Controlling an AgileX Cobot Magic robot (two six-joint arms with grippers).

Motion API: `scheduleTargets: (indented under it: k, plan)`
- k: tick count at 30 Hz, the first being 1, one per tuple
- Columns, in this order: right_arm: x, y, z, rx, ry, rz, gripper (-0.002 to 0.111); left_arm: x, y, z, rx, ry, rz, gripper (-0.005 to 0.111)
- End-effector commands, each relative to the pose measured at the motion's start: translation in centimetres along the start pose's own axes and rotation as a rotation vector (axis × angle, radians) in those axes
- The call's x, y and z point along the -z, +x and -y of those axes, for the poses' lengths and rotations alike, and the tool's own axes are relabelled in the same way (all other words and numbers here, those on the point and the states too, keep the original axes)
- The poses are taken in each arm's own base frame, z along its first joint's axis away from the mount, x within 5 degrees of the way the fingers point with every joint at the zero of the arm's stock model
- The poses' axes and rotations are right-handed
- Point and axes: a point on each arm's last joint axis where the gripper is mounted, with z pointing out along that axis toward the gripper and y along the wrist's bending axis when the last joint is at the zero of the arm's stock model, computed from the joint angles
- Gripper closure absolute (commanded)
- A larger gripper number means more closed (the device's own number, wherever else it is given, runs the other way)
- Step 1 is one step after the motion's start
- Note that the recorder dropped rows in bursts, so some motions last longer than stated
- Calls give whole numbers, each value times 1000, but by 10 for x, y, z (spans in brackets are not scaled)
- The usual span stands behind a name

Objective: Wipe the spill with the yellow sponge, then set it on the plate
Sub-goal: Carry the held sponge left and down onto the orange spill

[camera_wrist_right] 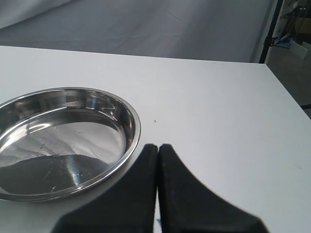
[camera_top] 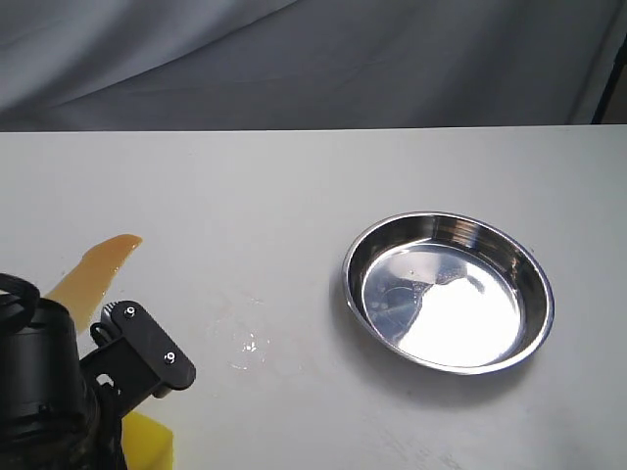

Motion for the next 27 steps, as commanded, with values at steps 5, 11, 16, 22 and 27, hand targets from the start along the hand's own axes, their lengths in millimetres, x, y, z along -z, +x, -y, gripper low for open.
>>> scheduleTargets:
  k: [5, 11, 16, 22, 27]
  plan:
    - [0, 0, 0, -9, 6, 5, 108, -12, 3, -4, -8, -70, 103, 107]
    - [0, 0, 0, -9, 6, 5, 108, -26, 14, -15, 92, -201, 147, 107]
    - [0, 0, 0, -9, 6, 5, 108, -33, 7, -18, 153, -160, 241, 107]
    - [0, 0, 0, -9, 6, 5, 108, -72, -7, -45, 362, -8, 225, 107]
    - [0, 0, 0, -9, 6, 5, 108, -99, -9, -72, 487, 55, 188, 107]
